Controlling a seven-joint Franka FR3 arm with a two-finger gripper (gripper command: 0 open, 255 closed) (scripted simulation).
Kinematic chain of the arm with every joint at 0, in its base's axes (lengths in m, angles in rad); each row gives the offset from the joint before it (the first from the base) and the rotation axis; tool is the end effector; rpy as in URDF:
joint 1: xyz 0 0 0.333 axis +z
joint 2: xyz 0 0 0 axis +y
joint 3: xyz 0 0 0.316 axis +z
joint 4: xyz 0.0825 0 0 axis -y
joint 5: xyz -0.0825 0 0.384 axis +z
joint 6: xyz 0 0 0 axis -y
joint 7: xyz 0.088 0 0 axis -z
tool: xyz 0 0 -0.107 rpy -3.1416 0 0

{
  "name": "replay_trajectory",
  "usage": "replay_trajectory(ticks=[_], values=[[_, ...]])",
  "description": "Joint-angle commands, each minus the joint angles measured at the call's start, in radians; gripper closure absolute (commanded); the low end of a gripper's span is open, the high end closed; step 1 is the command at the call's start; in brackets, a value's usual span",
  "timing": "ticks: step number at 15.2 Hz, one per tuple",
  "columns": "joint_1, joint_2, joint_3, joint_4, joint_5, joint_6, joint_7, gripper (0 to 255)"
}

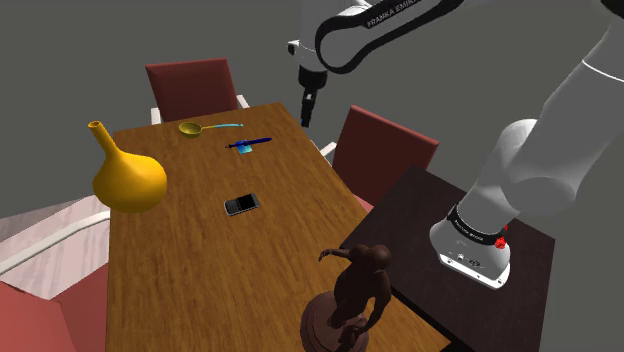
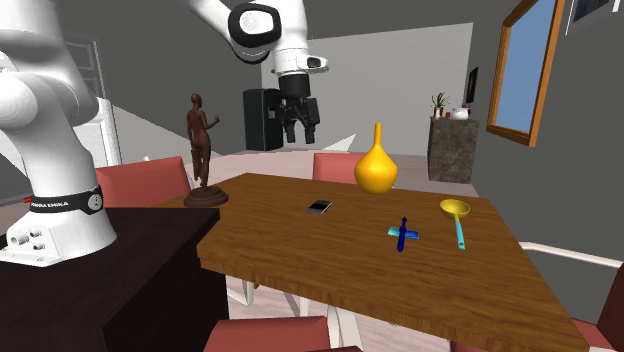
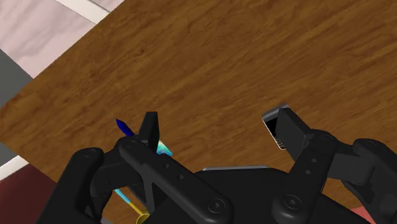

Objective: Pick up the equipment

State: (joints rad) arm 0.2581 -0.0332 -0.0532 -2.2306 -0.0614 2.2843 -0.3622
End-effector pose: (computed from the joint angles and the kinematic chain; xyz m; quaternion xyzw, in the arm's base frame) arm 0.5176 0.1060 0.3943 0.9534 0.2977 0.0415 0.0265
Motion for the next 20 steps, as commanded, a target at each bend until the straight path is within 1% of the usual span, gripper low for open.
replay_trajectory(ticks=[1, 10, 20], values=[[0.012, 0.064, 0.010, 0.030, 0.006, 0.033, -0.041, 0], [0.060, 0.337, 0.075, 0.179, 0.000, 0.147, -0.181, 0], [0.126, 0.623, 0.143, 0.376, -0.061, 0.221, -0.303, 0]])
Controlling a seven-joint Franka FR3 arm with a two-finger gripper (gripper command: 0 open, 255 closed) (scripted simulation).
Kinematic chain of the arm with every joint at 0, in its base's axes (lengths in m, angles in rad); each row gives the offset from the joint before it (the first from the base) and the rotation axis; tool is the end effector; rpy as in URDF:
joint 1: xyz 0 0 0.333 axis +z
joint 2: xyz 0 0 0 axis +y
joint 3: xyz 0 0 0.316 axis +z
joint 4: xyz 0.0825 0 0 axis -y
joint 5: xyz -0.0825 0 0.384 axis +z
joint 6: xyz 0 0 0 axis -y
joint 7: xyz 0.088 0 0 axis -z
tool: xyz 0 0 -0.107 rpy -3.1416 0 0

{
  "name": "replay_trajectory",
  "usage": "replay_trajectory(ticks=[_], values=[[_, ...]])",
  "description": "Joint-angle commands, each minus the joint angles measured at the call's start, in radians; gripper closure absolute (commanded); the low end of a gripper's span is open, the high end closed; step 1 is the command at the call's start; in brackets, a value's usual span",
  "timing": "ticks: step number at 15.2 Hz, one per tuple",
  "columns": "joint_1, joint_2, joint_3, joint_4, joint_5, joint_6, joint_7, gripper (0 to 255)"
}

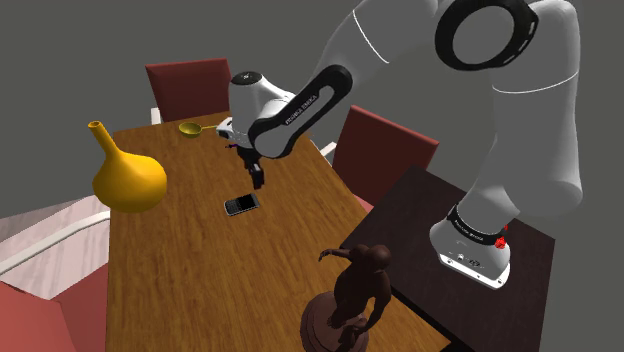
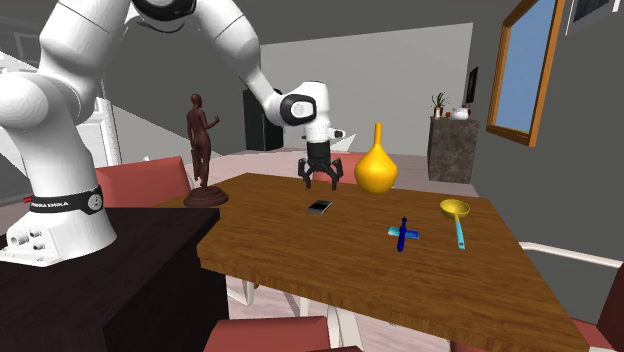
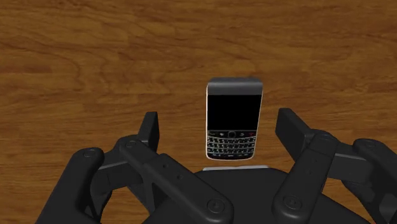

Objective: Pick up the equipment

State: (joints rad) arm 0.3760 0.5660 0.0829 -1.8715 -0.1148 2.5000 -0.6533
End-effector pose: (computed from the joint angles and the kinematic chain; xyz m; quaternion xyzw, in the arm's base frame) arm 0.5795 0.2837 0.2160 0.8283 0.5592 0.0314 0.0170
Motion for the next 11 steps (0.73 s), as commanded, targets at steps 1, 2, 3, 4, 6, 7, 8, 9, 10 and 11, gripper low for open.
replay_trajectory(ticks=[1, 2, 3, 4, 6, 7, 8, 9, 10, 11], values=[[0.016, 0.052, 0.012, 0.038, -0.016, 0.011, -0.023, 0], [0.024, 0.080, 0.017, 0.059, -0.024, 0.015, -0.035, 0], [0.033, 0.107, 0.022, 0.080, -0.032, 0.019, -0.046, 0], [0.042, 0.135, 0.027, 0.102, -0.040, 0.023, -0.057, 0], [0.044, 0.149, 0.026, 0.108, -0.043, 0.032, -0.058, 0], [0.046, 0.160, 0.025, 0.111, -0.044, 0.039, -0.057, 0], [0.047, 0.171, 0.023, 0.114, -0.046, 0.047, -0.056, 0], [0.048, 0.182, 0.022, 0.117, -0.047, 0.055, -0.055, 0], [0.049, 0.193, 0.020, 0.121, -0.048, 0.062, -0.054, 0], [0.050, 0.204, 0.019, 0.125, -0.050, 0.069, -0.052, 0]])
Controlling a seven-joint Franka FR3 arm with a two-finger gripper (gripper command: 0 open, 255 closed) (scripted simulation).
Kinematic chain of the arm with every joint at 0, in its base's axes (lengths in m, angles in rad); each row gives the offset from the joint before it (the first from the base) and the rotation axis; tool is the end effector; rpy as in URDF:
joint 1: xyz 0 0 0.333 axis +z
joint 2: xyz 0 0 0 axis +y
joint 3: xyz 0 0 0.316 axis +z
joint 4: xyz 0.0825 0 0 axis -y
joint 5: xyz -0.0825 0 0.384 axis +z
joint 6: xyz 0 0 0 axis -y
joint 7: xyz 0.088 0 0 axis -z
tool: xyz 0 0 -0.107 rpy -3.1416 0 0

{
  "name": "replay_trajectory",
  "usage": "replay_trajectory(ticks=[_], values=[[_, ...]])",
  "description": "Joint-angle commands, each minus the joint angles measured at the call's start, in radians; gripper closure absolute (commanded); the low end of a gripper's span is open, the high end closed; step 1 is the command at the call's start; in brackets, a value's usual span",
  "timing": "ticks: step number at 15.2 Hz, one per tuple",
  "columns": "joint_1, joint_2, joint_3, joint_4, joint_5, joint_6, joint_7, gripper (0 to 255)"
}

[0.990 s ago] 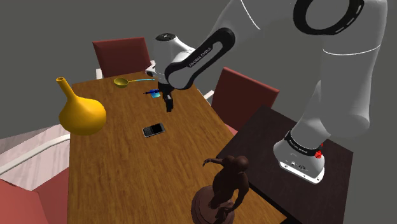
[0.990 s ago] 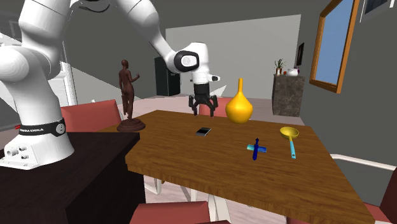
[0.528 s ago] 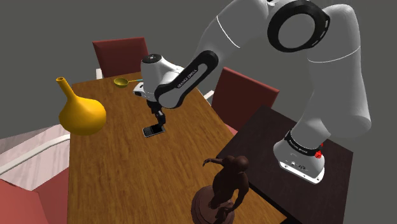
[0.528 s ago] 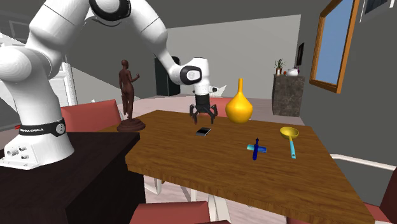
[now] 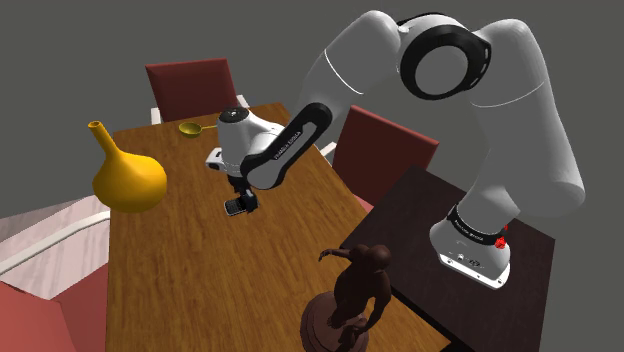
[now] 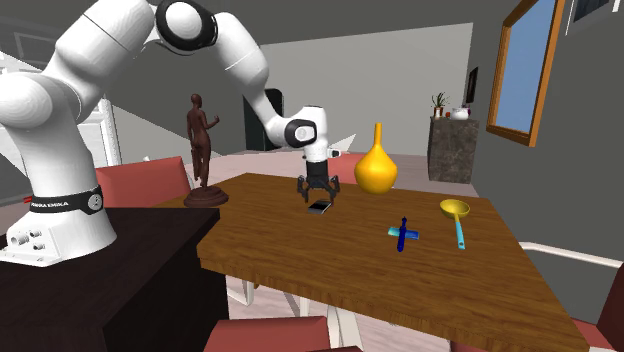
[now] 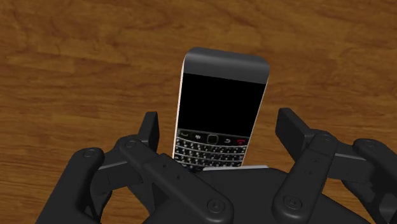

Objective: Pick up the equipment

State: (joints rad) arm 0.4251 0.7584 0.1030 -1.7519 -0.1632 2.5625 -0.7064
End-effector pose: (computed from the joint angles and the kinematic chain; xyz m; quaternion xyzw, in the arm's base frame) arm 0.5754 0.3324 0.1444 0.7839 0.6201 0.0284 0.0142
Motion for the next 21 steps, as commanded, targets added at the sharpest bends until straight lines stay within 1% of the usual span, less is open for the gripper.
replay_trajectory(ticks=[1, 3, 4, 13, 21], values=[[0.003, 0.030, -0.004, 0.012, -0.003, 0.018, 0.002, 0], [0.003, 0.030, -0.004, 0.012, -0.003, 0.018, 0.002, 0], [0.003, 0.028, -0.004, 0.009, -0.003, 0.019, 0.002, 255], [0.003, 0.030, -0.004, 0.012, -0.003, 0.018, 0.002, 255], [-0.006, -0.058, 0.008, -0.016, 0.008, -0.042, -0.006, 255]])
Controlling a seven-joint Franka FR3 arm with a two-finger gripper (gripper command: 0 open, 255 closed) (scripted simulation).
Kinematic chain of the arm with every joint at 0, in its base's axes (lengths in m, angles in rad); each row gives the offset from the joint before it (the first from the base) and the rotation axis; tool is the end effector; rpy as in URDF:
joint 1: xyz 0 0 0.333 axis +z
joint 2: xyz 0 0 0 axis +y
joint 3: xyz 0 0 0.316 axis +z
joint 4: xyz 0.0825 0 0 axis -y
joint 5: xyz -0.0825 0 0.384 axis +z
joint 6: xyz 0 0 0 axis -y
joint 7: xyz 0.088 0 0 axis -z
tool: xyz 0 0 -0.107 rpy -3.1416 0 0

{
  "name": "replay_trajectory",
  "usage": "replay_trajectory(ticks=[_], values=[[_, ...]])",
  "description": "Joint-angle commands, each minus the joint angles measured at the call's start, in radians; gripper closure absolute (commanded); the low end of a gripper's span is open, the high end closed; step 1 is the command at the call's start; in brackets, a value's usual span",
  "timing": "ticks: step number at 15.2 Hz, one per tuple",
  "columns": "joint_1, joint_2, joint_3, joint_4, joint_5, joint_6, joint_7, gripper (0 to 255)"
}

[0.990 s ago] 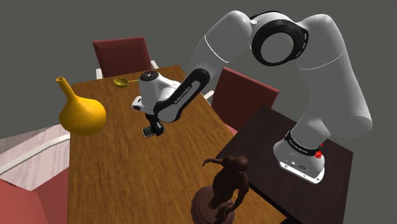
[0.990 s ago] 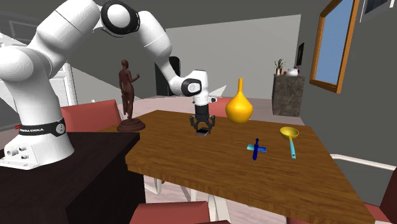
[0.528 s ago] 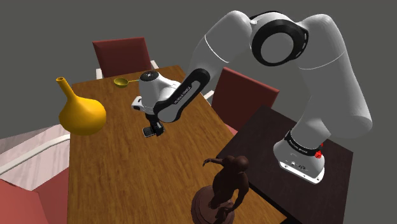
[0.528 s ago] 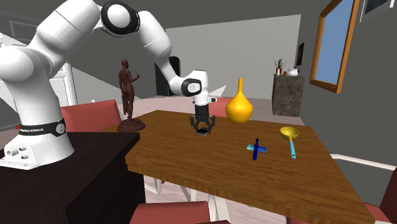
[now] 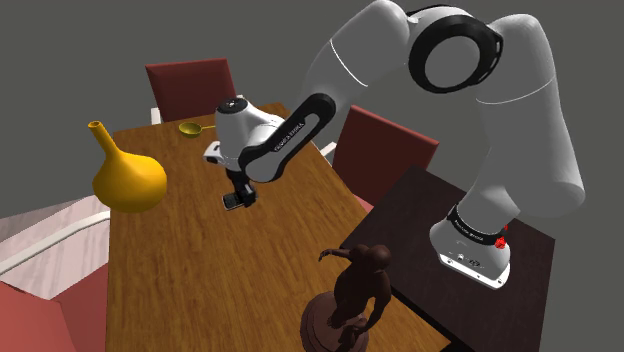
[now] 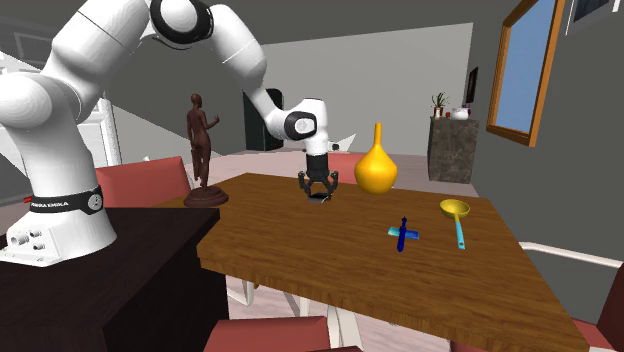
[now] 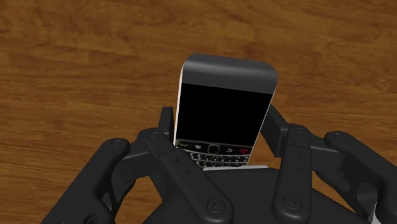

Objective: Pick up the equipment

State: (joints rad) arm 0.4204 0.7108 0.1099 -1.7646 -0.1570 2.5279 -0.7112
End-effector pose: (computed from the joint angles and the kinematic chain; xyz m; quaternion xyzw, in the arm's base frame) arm 0.5757 0.3327 0.1680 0.7838 0.6202 0.0286 0.0142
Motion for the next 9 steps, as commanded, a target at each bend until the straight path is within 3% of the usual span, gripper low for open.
replay_trajectory(ticks=[1, 9], values=[[-0.003, -0.021, 0.003, -0.006, 0.003, -0.016, -0.003, 255], [-0.009, -0.083, 0.012, -0.016, 0.013, -0.068, -0.010, 255]])
